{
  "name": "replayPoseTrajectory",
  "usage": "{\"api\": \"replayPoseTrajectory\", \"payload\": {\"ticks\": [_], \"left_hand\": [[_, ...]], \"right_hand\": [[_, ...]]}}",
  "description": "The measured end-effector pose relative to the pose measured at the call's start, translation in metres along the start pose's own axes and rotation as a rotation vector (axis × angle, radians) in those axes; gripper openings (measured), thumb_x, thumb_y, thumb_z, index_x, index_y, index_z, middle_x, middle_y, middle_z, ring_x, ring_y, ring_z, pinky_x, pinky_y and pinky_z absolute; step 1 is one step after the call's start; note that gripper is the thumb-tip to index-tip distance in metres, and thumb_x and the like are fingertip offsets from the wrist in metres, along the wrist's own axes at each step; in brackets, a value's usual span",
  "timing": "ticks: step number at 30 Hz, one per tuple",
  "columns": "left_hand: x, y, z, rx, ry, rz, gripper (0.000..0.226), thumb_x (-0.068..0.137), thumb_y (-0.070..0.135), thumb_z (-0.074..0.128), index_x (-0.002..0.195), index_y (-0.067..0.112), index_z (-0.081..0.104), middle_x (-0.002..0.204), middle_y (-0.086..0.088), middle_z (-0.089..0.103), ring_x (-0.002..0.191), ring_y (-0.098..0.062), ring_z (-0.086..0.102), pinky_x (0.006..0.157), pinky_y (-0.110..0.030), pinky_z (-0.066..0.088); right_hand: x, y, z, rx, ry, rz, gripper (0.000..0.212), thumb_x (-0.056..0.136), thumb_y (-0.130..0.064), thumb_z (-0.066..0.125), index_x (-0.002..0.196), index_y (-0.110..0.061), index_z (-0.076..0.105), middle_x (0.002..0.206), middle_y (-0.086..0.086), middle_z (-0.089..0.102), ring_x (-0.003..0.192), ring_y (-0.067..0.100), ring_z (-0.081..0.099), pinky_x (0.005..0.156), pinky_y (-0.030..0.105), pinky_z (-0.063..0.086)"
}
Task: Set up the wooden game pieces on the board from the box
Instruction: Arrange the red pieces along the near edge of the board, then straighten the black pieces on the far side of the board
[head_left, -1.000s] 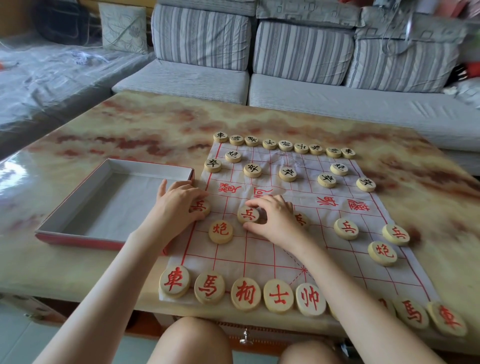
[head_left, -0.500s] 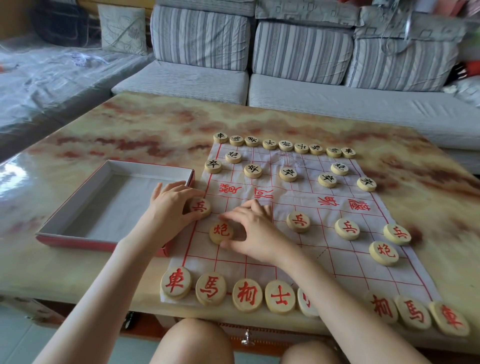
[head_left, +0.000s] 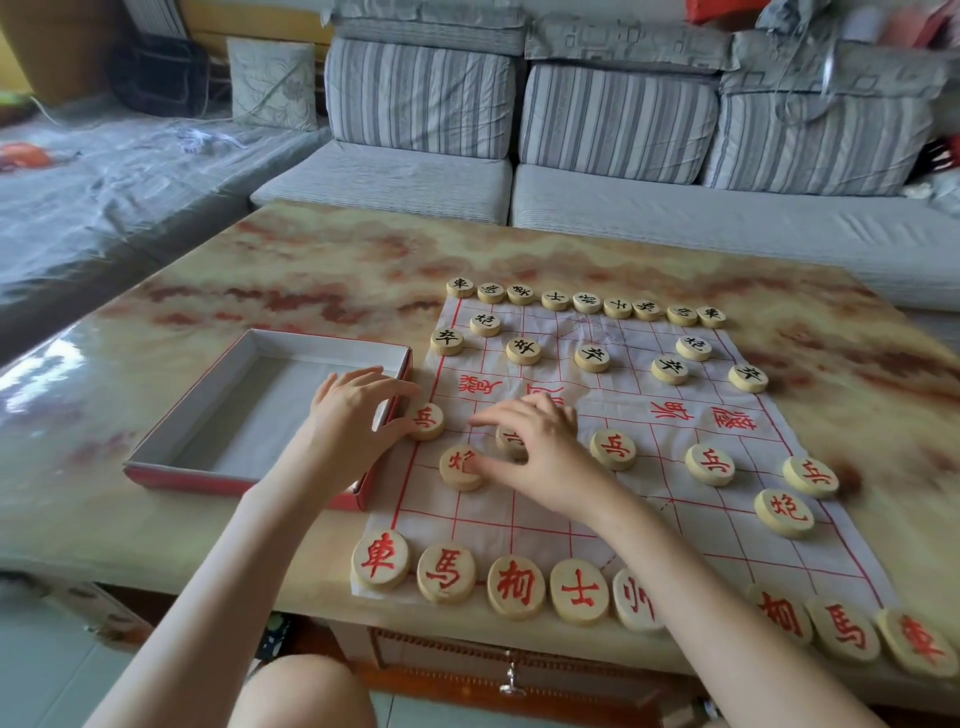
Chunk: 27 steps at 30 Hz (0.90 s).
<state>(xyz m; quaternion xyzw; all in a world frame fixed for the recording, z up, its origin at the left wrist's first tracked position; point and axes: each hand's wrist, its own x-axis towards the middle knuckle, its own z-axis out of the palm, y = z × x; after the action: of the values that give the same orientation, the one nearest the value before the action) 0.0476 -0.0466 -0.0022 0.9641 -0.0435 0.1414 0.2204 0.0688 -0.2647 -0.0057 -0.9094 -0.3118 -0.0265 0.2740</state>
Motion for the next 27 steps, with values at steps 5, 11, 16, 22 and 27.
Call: {"api": "replayPoseTrajectory", "payload": {"ticks": [5,11,16,22,27], "left_hand": [[-0.002,0.004,-0.006,-0.061,0.003,-0.016,0.031,0.083,0.022,0.066,0.113,0.022,0.065,0.123,-0.006,0.062,0.121,-0.025,0.05,0.102,-0.037,0.036],[0.027,0.011,-0.009,-0.08,-0.008,-0.06,0.033,0.084,0.015,0.062,0.116,0.022,0.063,0.123,0.0,0.061,0.114,-0.021,0.054,0.094,-0.029,0.039],[0.079,0.007,0.009,-0.071,-0.072,-0.098,0.039,0.079,0.01,0.062,0.116,0.024,0.061,0.121,-0.006,0.062,0.107,-0.026,0.057,0.089,-0.032,0.045],[0.135,-0.001,0.03,0.062,-0.215,-0.067,0.055,0.077,0.014,0.066,0.129,0.021,0.05,0.135,-0.005,0.052,0.121,-0.025,0.05,0.099,-0.038,0.043],[0.164,-0.01,0.039,0.091,-0.295,-0.047,0.055,0.08,0.016,0.065,0.132,0.022,0.047,0.138,-0.001,0.049,0.125,-0.021,0.046,0.102,-0.033,0.039]], "right_hand": [[0.003,0.02,-0.025,0.173,0.122,0.224,0.024,0.082,-0.031,0.066,0.105,-0.024,0.067,0.096,-0.016,0.063,0.106,0.013,0.049,0.101,0.036,0.035],[0.044,0.051,-0.035,0.172,0.149,0.446,0.028,0.079,-0.034,0.068,0.101,-0.017,0.066,0.091,-0.006,0.064,0.097,0.018,0.062,0.09,0.035,0.049],[0.089,0.068,-0.026,-0.059,0.144,0.535,0.041,0.075,-0.055,0.062,0.098,-0.02,0.064,0.101,-0.001,0.067,0.112,0.026,0.051,0.087,0.035,0.045],[0.12,0.075,-0.014,-0.297,0.134,0.517,0.074,0.069,-0.072,0.056,0.113,-0.013,0.055,0.125,0.007,0.053,0.121,0.03,0.035,0.096,0.038,0.034],[0.134,0.079,-0.009,-0.409,0.135,0.496,0.092,0.066,-0.08,0.049,0.117,-0.004,0.05,0.125,0.011,0.054,0.121,0.03,0.036,0.097,0.036,0.032]]}}
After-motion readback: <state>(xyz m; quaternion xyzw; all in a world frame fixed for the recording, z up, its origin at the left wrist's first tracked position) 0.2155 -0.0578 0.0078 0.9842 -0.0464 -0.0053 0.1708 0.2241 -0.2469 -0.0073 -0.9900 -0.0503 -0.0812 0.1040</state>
